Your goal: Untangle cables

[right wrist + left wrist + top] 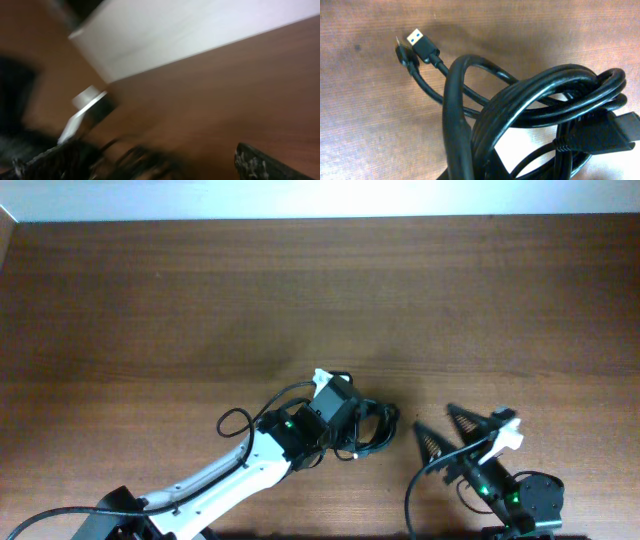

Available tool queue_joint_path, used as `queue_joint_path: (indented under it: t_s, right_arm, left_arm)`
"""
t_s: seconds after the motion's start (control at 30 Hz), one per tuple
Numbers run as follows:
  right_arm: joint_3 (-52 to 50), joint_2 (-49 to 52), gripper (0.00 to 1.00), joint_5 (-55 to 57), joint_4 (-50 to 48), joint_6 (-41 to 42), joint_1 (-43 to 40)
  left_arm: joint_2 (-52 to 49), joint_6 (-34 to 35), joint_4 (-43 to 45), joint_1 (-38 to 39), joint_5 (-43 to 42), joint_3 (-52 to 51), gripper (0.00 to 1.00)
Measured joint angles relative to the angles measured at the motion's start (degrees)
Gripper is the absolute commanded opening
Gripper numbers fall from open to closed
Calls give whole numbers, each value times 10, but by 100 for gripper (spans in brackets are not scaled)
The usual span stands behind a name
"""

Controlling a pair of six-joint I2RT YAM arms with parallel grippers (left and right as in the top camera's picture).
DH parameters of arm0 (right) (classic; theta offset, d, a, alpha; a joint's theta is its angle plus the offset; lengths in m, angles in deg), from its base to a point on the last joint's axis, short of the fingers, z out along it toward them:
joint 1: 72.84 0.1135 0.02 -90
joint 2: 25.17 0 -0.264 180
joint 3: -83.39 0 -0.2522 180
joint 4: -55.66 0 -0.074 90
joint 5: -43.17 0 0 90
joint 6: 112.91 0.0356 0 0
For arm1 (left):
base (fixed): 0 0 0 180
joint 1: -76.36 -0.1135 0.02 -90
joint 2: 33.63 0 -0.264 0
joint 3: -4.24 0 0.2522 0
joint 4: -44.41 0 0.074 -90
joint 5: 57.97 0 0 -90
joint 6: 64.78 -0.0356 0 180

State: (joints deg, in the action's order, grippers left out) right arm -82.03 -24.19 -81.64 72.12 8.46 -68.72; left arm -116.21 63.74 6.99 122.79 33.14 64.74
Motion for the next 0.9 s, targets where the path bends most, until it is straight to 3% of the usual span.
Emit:
queue_joint_path:
  t_s: [0.07,0.1,0.2,0.27,0.33,0.4,0.43,0.5,0.53,0.7,0.9]
  right_arm:
    - [0,0,93,-148,0,13,0]
    - [0,0,98,-204,-2,17,0]
    - [-1,0,98,-224,16,46,0]
    - [-1,2,98,-195,19,66,0]
    - [-1,14,73,-152,13,95,0]
    - [-1,32,53,-133,10,104,0]
    - [-1,42,49,-128,11,110,0]
    - [-1,52,13,-126,9,115,0]
    - [-1,52,4,-126,9,116,0]
    - [-1,55,4,-105,7,123,1]
    - [-1,104,4,-4,-6,121,14]
  left_arm:
    - [0,-3,12,-9,9,0,0]
    - [0,-25,15,-26,1,0,0]
    - [0,-101,18,-85,-93,0,0]
    - [0,-164,24,-132,-208,0,0]
    - [5,-220,50,-157,-342,0,0]
    - [8,-234,81,-157,-401,-1,0]
    - [11,-240,87,-157,-432,-1,0]
    - [11,-245,90,-158,-457,-1,0]
    - [11,-245,90,-158,-459,-1,0]
    - [12,-249,73,-160,-462,-1,0]
    - [12,-249,85,-214,-552,-1,3]
